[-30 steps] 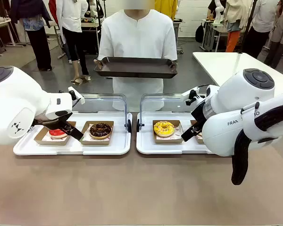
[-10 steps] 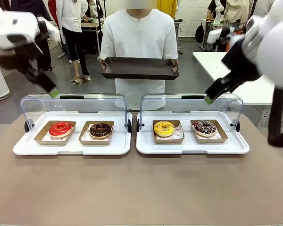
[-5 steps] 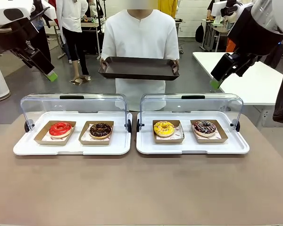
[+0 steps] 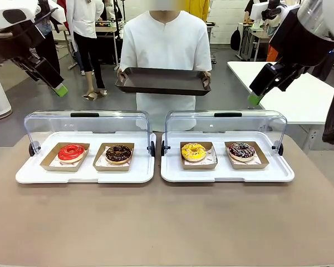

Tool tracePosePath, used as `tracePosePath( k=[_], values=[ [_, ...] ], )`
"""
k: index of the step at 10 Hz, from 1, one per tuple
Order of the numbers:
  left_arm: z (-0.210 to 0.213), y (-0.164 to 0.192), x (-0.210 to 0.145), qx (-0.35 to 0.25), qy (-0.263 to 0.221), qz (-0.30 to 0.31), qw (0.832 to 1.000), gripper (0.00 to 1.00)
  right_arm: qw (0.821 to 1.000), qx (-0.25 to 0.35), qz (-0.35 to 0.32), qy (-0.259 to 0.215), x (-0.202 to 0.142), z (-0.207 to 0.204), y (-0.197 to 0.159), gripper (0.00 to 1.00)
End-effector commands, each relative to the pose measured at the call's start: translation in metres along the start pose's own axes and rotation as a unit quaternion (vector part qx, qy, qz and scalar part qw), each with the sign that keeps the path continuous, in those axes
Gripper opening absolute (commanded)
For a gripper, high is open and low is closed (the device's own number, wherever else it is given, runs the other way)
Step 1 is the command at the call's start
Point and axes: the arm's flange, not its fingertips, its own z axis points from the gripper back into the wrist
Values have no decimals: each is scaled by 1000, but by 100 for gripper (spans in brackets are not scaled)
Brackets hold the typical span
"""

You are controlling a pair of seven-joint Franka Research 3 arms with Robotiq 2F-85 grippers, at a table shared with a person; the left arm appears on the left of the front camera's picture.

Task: Provide the desired donut to the person.
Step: Pick up and lift the Paper togo box containing the Donut pointed at by the person.

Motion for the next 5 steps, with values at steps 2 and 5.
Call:
tracePosePath(
  k=[2,5],
  values=[
    [3,73,-23,-152,-73,-40,985,100,977,168,43,-124,-37,8,-80,100],
    [7,129,-50,-303,-201,-109,925,100,939,244,111,-217,-81,-8,-159,100]
  ],
)
